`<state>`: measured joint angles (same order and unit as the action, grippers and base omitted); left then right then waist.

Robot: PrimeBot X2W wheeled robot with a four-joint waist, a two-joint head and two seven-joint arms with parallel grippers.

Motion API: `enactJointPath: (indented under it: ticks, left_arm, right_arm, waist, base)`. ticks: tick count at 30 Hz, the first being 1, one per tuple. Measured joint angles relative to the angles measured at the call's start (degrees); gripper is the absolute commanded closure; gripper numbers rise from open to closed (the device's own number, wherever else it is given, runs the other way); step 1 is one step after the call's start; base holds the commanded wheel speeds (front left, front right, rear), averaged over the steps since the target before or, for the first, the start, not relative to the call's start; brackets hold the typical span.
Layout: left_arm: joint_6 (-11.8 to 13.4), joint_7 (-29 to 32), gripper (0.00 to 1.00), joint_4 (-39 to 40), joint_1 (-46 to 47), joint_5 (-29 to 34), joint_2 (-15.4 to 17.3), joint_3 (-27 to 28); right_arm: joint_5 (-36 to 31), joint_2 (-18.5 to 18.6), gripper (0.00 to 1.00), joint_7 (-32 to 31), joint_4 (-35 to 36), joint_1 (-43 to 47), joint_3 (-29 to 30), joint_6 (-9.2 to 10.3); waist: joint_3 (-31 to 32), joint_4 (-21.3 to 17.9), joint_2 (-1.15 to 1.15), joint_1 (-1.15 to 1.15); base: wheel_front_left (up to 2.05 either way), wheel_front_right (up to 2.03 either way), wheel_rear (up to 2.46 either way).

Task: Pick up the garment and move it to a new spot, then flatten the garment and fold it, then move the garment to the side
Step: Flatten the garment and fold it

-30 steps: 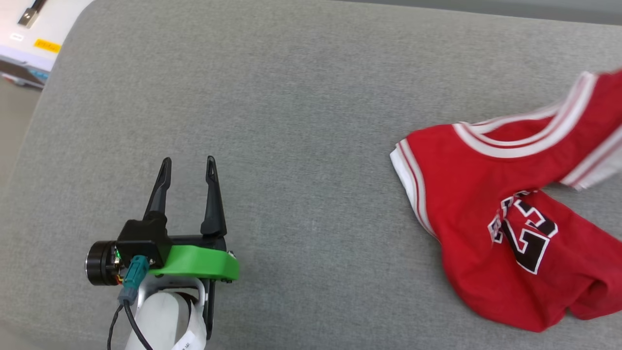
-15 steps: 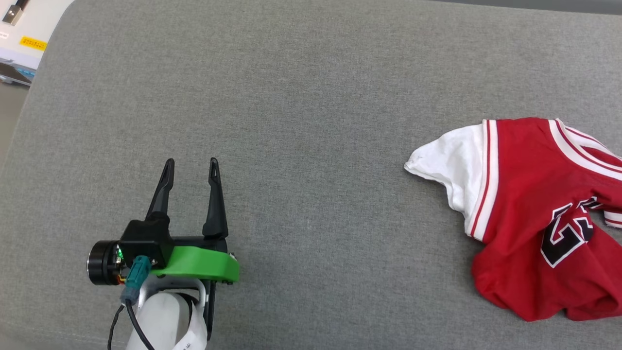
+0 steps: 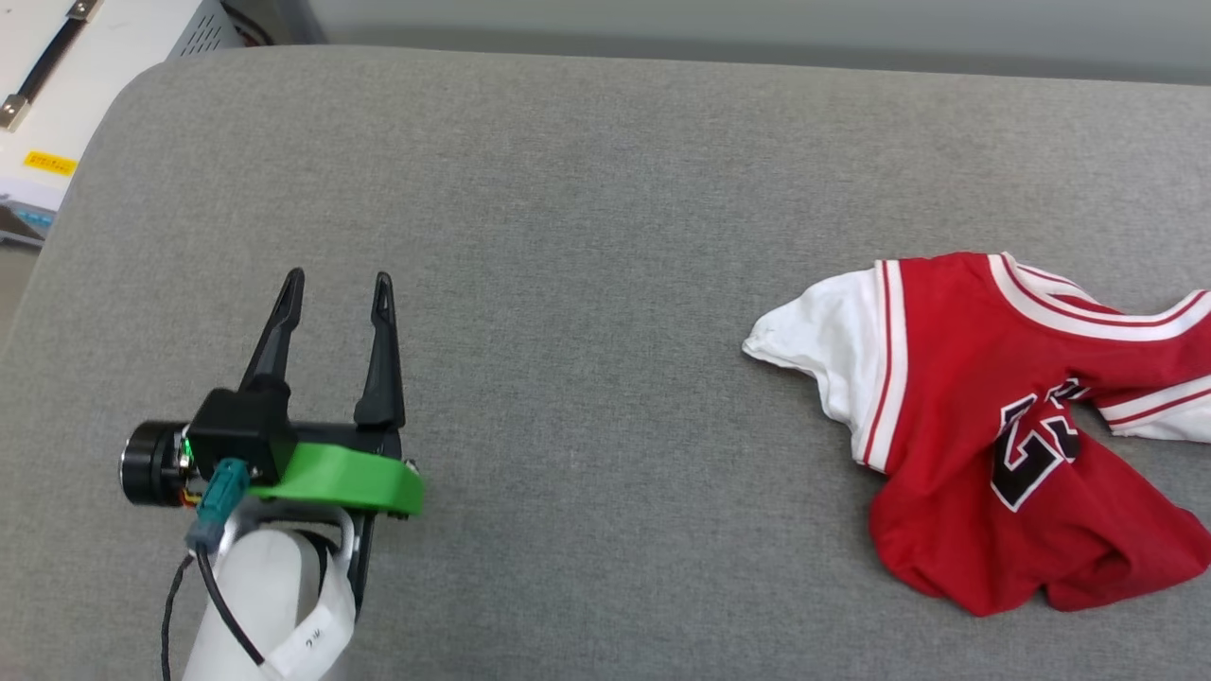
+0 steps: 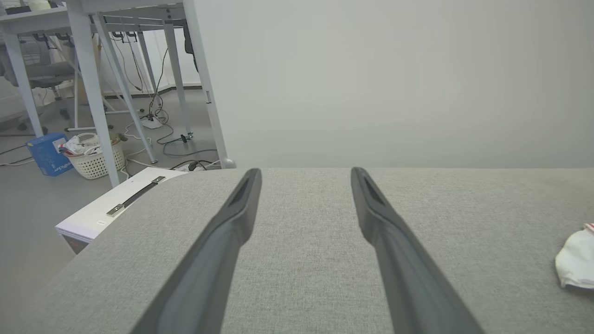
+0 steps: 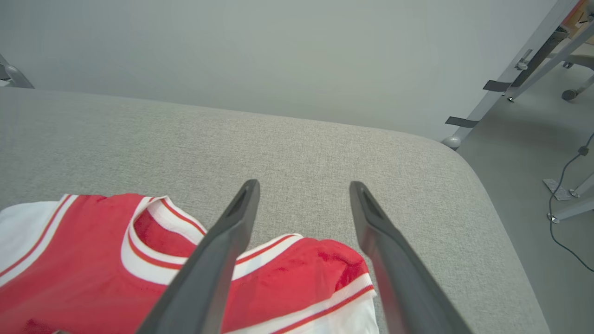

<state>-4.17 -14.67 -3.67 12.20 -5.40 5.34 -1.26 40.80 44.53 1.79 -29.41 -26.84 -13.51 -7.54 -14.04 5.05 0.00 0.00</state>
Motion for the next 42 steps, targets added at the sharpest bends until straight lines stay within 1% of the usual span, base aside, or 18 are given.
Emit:
enactJointPath:
  ticks: [3, 5, 8, 9, 11, 13, 16, 20, 22, 25, 28, 30, 32, 35, 42]
  left_arm:
    - [-1.66, 0.00, 0.00, -1.88, 3.97, -0.02, 1.98, -1.46]
    - [-2.41, 0.02, 0.00, -4.10, 7.42, -0.32, 3.41, -3.38]
    - [-3.00, 2.44, 0.00, -7.08, 13.18, -2.23, 5.44, -7.17]
    - [-3.09, 4.33, 0.00, -8.04, 15.47, -3.97, 6.00, -8.98]
    - [-3.14, 6.77, 0.00, -8.98, 19.72, -7.53, 7.39, -13.24]
    - [-3.15, 10.79, 0.00, -10.04, 24.26, -11.37, 8.78, -17.78]
    - [-3.15, 18.81, 0.00, -11.63, 30.93, -17.90, 10.90, -24.80]
    - [-3.15, 30.43, 0.00, -13.90, 38.34, -26.66, 11.74, -32.83]
    - [-3.15, 37.79, 0.00, -15.24, 41.67, -31.85, 11.84, -37.31]
    - [-3.16, 47.12, 0.00, -16.82, 45.91, -37.33, 12.18, -43.83]
    - [-3.16, 52.97, 0.00, -18.80, 49.96, -40.69, 12.38, -48.52]
    - [-3.16, 56.73, 0.00, -21.87, 52.89, -43.06, 11.98, -51.66]
    - [-3.16, 58.90, 0.00, -23.91, 54.43, -43.92, 11.55, -54.11]
    - [-3.16, 60.13, 0.00, -26.21, 55.31, -44.34, 10.96, -57.46]
    - [-3.16, 60.37, 0.00, -29.09, 55.40, -46.65, 10.40, -65.49]
  right_arm:
    - [-5.39, -4.25, 0.00, 3.22, 4.28, 2.17, 4.57, 0.00]
    - [-8.91, -7.62, 0.00, 4.68, 8.40, 4.44, 7.71, 0.00]
    - [-13.52, -13.05, 0.00, 6.57, 14.59, 7.95, 12.27, -0.01]
    - [-15.26, -15.21, 0.00, 7.19, 16.70, 9.15, 14.03, 0.00]
    - [-18.13, -18.94, 0.00, 7.23, 20.84, 11.48, 15.70, 0.00]
    - [-19.90, -23.06, 0.00, 7.21, 24.73, 13.87, 17.04, 0.00]
    - [-20.93, -26.52, 0.00, 7.22, 28.14, 16.60, 17.27, 0.00]
    - [-22.39, -28.72, 0.00, 6.78, 30.56, 18.86, 16.62, 0.00]
    - [-23.16, -30.12, 0.00, 6.20, 31.39, 19.74, 16.30, 0.00]
    - [-24.23, -30.83, 0.00, 6.01, 31.65, 19.90, 15.84, 0.00]
    - [-24.77, -31.56, 0.00, 6.01, 31.99, 19.86, 14.97, 0.00]
    - [-25.01, -31.69, 0.00, 6.24, 31.73, 19.18, 13.95, 0.00]
    - [-24.98, -31.67, 0.00, 6.87, 30.99, 17.77, 13.00, 0.00]
    - [-24.90, -31.70, 0.00, 7.98, 29.82, 15.66, 11.71, 0.00]
    - [-24.65, -31.70, 0.00, 10.05, 26.41, 13.12, 10.06, 0.00]
  waist:
    - [0.83, -1.29, 0.00, 0.00]
    - [1.33, -2.11, 0.00, 0.00]
    - [1.76, -3.19, 0.00, 0.00]
    - [1.83, -3.54, 0.00, 0.00]
    - [1.86, -4.14, 0.00, 0.00]
    - [1.76, -4.64, 0.00, 0.00]
    - [1.37, -5.43, 0.00, 0.00]
    - [0.78, -6.62, 0.00, 0.00]
    - [0.38, -7.41, 0.00, 0.00]
    - [-0.46, -8.49, 0.00, 0.00]
    - [-1.57, -9.67, 0.00, 0.00]
    - [-3.05, -10.78, 0.00, 0.00]
    - [-4.19, -11.67, 0.00, 0.00]
    - [-5.82, -12.97, 0.00, 0.00]
    - [-9.42, -15.77, 0.00, 0.00]
  base:
    - [0.00, 0.00, 0.00]
    - [0.00, 0.00, 0.00]
    - [0.00, 0.00, 0.00]
    - [0.00, 0.00, 0.00]
    - [0.00, 0.00, 0.00]
    - [0.00, 0.00, 0.00]
    - [0.00, 0.00, 0.00]
    - [0.00, 0.00, 0.00]
    - [0.00, 0.00, 0.00]
    - [0.00, 0.00, 0.00]
    - [0.00, 0.00, 0.00]
    - [0.00, 0.00, 0.00]
    - [0.00, 0.00, 0.00]
    - [0.00, 0.00, 0.00]
    - [0.00, 0.00, 0.00]
